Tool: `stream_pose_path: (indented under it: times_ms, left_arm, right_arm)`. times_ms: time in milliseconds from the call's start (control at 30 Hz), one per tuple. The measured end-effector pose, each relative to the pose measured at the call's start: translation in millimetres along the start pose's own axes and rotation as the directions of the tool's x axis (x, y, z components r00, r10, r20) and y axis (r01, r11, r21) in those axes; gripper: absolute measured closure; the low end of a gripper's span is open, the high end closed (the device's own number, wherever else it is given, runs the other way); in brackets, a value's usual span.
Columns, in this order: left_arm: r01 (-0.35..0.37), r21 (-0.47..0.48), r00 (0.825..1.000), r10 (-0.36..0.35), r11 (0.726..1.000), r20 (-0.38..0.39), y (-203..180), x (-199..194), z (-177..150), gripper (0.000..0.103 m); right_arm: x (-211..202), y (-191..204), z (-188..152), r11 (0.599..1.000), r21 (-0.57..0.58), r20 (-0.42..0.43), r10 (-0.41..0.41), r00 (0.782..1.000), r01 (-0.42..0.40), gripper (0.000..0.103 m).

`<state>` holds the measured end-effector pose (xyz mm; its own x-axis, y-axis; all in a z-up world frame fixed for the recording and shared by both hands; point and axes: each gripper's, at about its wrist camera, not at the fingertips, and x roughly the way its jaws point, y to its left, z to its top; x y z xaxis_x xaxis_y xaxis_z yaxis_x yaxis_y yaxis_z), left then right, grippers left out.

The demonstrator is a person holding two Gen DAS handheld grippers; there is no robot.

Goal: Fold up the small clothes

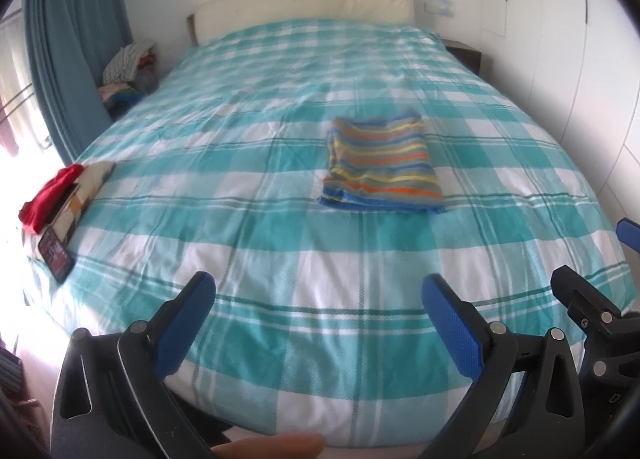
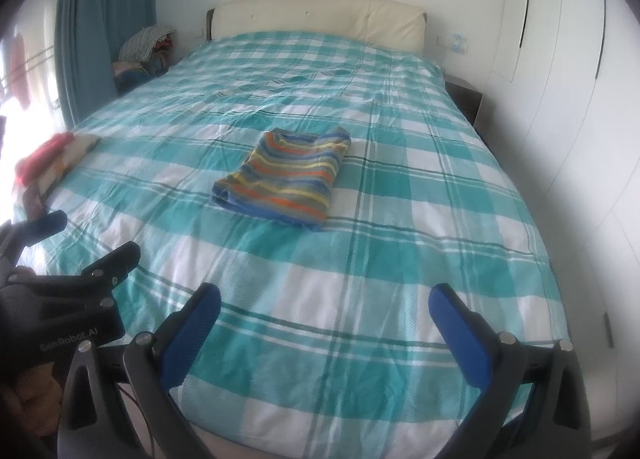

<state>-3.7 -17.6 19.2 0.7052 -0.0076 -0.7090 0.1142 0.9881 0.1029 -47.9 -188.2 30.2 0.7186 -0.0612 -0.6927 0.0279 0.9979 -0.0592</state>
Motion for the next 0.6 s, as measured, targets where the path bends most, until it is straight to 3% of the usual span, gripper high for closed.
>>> stream_pose_path:
  times_ms: [600]
  left_arm:
    - [0.004,-0.009,1.0,-0.004,1.0,-0.003,-1.4,-0.4,2.8,0.0]
  right_arm:
    - [-4.1,-0.6,5.2,1.0,-0.003,0.001,-0.015,1.0,0.015,0.001]
